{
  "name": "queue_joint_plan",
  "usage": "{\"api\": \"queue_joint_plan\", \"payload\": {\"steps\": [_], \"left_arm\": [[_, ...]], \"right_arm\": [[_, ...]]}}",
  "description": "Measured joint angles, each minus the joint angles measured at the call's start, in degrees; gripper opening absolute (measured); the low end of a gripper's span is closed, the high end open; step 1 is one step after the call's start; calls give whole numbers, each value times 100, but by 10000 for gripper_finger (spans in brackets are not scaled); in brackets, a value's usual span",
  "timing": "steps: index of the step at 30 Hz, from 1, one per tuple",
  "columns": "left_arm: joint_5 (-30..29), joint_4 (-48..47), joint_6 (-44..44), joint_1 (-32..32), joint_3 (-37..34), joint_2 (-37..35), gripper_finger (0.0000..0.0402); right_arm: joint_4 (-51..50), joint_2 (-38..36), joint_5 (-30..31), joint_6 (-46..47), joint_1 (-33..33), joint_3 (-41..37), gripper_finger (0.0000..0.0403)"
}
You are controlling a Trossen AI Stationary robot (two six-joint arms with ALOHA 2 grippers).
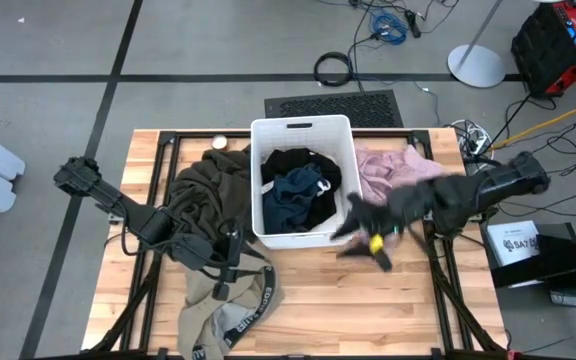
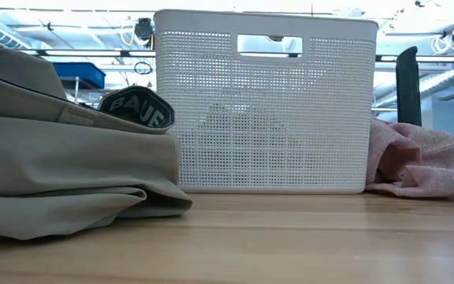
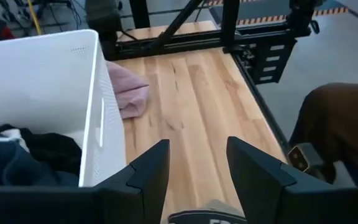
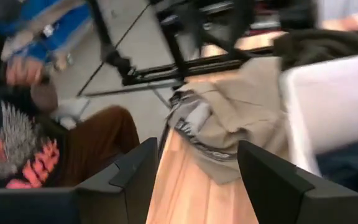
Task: Sort clothes
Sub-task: Put the pink polo into the laundry bin
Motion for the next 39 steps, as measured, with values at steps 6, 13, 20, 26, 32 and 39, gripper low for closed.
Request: {"api": "queue_joint_plan", "payload": {"steps": [6, 13, 20, 26, 32, 39], "left_arm": [[187, 15, -14, -42, 0, 96, 170], [186, 11, -11, -50, 0, 480, 170], [531, 9, -9, -48, 0, 854, 170], [639, -56, -6, -44, 0, 1001, 170], [641, -663, -711, 4, 0, 1019, 170], [571, -1175, -2033, -61, 0, 1438, 170]], "right_arm": [[1278, 545, 557, -568, 1312, -448, 210], [891, 1072, 836, 424, 1613, -482, 210], [657, 1456, 776, 865, 1489, -483, 210], [495, 1501, 833, 550, 1381, -483, 210], [476, 1509, 817, 459, 1211, -483, 210], [467, 1546, 806, 102, 1052, -481, 210]]}}
